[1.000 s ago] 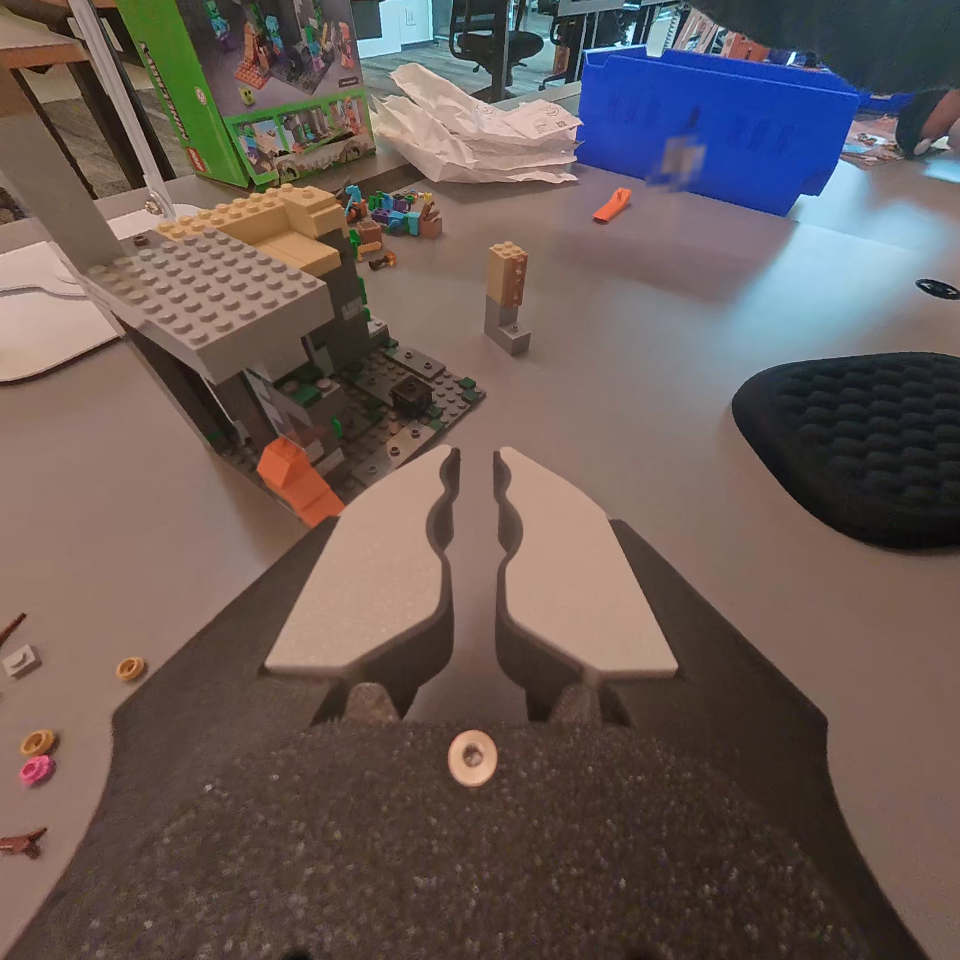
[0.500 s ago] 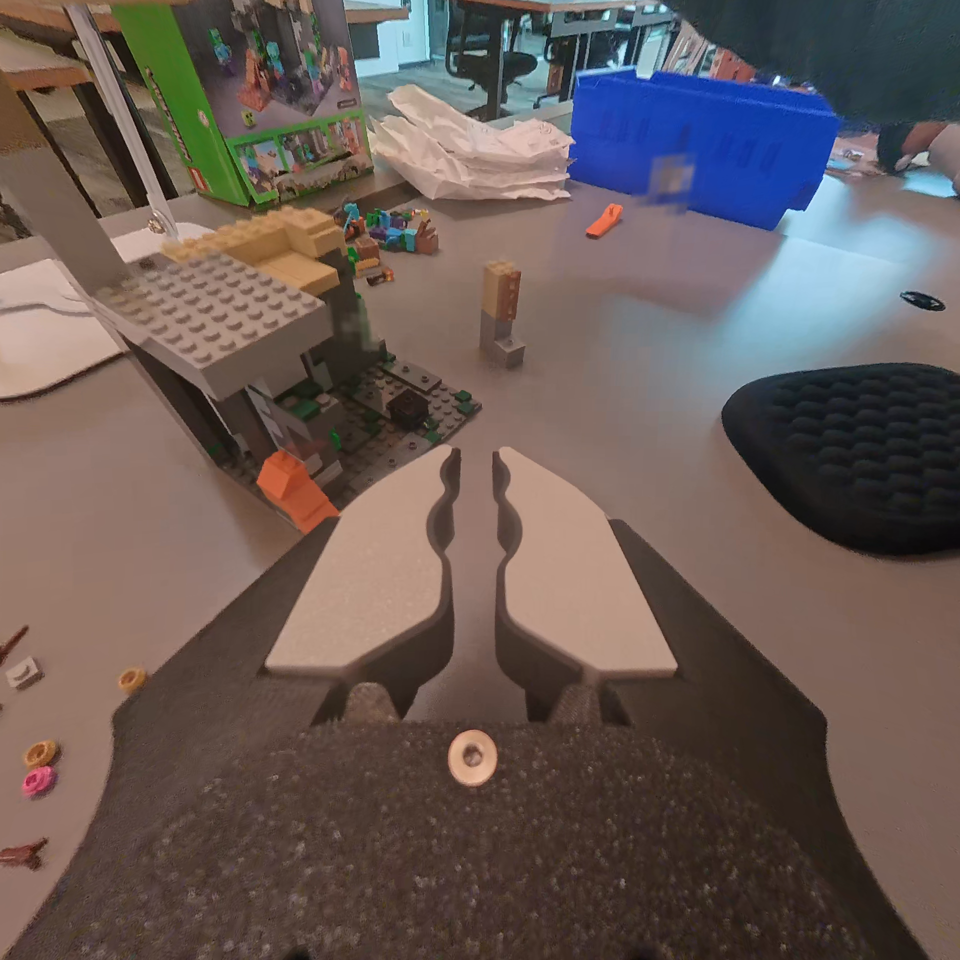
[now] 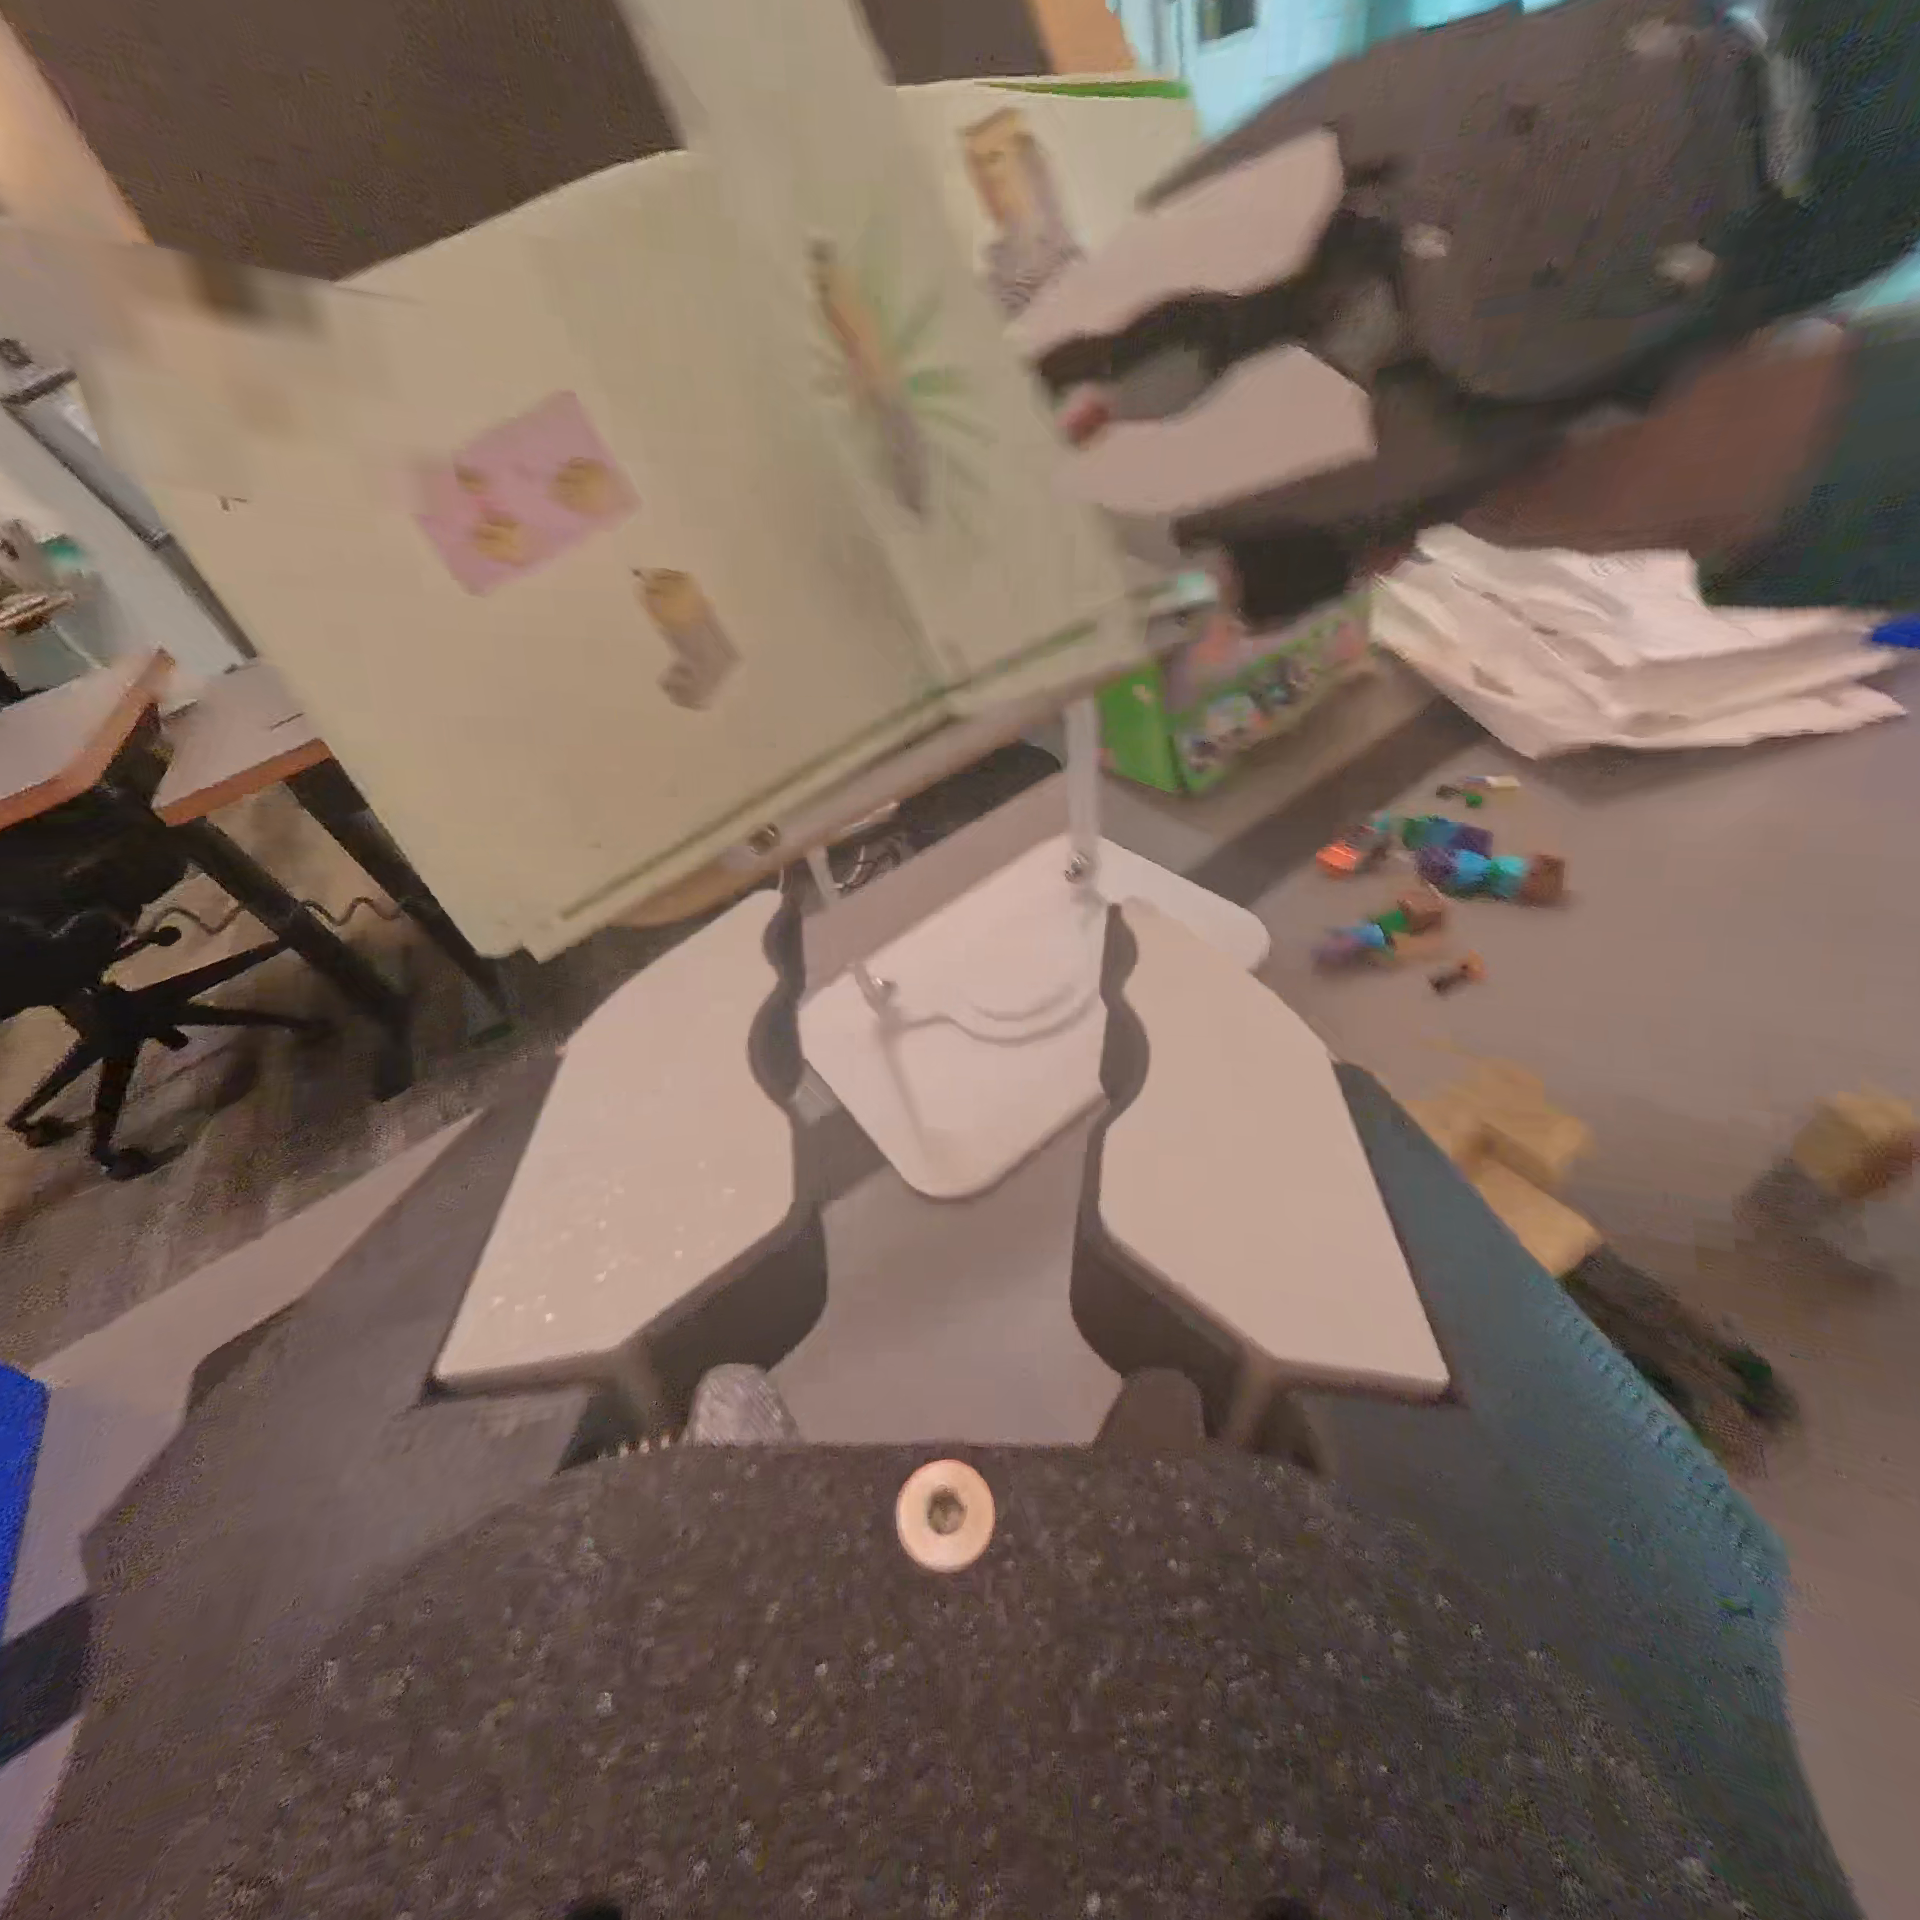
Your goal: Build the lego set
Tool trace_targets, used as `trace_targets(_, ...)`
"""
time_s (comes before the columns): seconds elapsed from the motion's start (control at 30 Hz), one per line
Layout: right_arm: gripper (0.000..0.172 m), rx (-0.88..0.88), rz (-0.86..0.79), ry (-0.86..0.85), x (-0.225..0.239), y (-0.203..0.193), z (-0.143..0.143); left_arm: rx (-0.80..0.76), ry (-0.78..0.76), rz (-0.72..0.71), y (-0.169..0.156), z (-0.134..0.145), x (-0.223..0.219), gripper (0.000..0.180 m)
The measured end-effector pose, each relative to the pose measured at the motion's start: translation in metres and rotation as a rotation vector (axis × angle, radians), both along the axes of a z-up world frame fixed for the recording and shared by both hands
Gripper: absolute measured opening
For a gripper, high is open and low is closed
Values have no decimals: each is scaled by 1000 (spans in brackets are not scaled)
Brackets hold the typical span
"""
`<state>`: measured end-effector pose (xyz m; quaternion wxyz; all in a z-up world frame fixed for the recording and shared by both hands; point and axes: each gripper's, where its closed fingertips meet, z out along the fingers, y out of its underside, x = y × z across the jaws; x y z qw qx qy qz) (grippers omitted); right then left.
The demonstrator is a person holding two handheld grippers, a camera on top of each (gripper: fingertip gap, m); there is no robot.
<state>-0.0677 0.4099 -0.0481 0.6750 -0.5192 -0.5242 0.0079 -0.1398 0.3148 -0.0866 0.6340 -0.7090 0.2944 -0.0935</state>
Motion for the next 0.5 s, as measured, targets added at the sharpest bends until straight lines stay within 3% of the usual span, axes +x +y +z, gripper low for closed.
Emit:
trace_targets(0.1, 20, -16, -5, -6, -8, 2, -6, -36, -53, -21, 35, 7, 7, 66)
trace_targets(0.23, 20, -39, -4, -40, -15, 7, -18, -55, -99, -64, 51, 5, 21, 66)
trace_targets(0.5, 20, -50, 15, -46, -21, 6, -29, -64, -287, -88, 58, -2, 17, 29)
